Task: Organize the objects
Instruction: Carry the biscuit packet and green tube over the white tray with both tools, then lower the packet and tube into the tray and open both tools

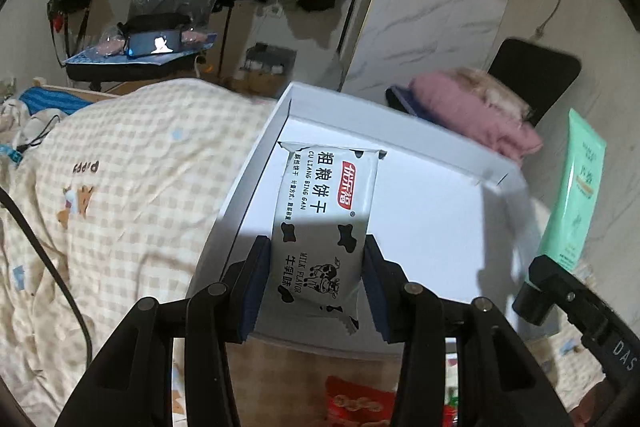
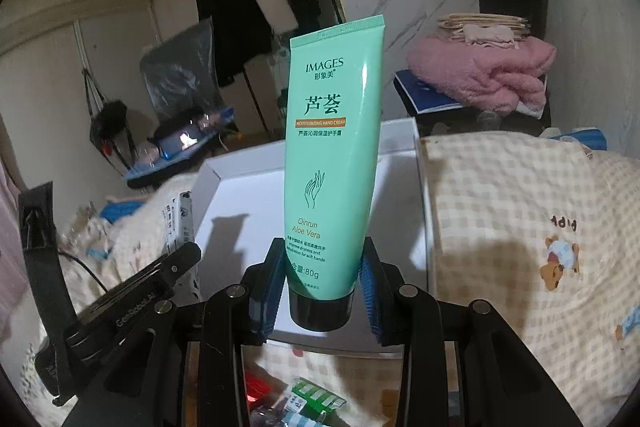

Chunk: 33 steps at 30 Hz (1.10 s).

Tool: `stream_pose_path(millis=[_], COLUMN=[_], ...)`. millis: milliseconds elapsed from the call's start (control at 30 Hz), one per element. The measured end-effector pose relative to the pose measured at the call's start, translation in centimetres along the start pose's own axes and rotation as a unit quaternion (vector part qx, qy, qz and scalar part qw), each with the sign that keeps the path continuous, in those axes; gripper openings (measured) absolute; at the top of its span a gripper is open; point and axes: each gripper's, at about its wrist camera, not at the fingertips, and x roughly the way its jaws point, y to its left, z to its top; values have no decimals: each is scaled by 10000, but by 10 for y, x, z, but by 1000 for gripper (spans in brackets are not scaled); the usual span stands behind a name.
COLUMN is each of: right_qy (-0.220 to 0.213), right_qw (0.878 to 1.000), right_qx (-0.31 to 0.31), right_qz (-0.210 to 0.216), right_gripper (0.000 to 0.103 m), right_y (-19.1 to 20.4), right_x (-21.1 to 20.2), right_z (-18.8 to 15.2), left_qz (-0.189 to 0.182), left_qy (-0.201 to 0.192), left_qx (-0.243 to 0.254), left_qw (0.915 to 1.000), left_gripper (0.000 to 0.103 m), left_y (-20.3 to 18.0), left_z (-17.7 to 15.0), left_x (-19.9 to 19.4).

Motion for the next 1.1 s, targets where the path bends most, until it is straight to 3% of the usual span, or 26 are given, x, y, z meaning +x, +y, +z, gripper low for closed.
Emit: stream_pose_path(millis=[100, 233, 667, 933, 1100], right_qy=[305, 661, 660, 627, 599], right_qw=[9987, 9966, 9909, 9905, 9905], right_qx=[-152, -11, -630, -692, -700], right_qz=[-390, -498, -991, -1013, -1023], right_gripper=[37, 37, 37, 37, 37], right_y=[5, -4, 9, 10, 13], right_x=[9, 21, 32, 33, 34], right_z=[-5, -7, -22, -22, -21], left_qz=[252, 418, 613, 732, 990], left_qy=[131, 246, 347, 342, 342], left_qx=[143, 234, 264, 465, 791], left_qw=[9995, 9985, 9972, 9956, 9913], left_gripper=[48, 48, 49, 49, 48], left_y=[-4, -6, -5, -11, -22], left_z=[-5, -6, -7, -9, -13], left_x=[2, 9, 14, 15, 15])
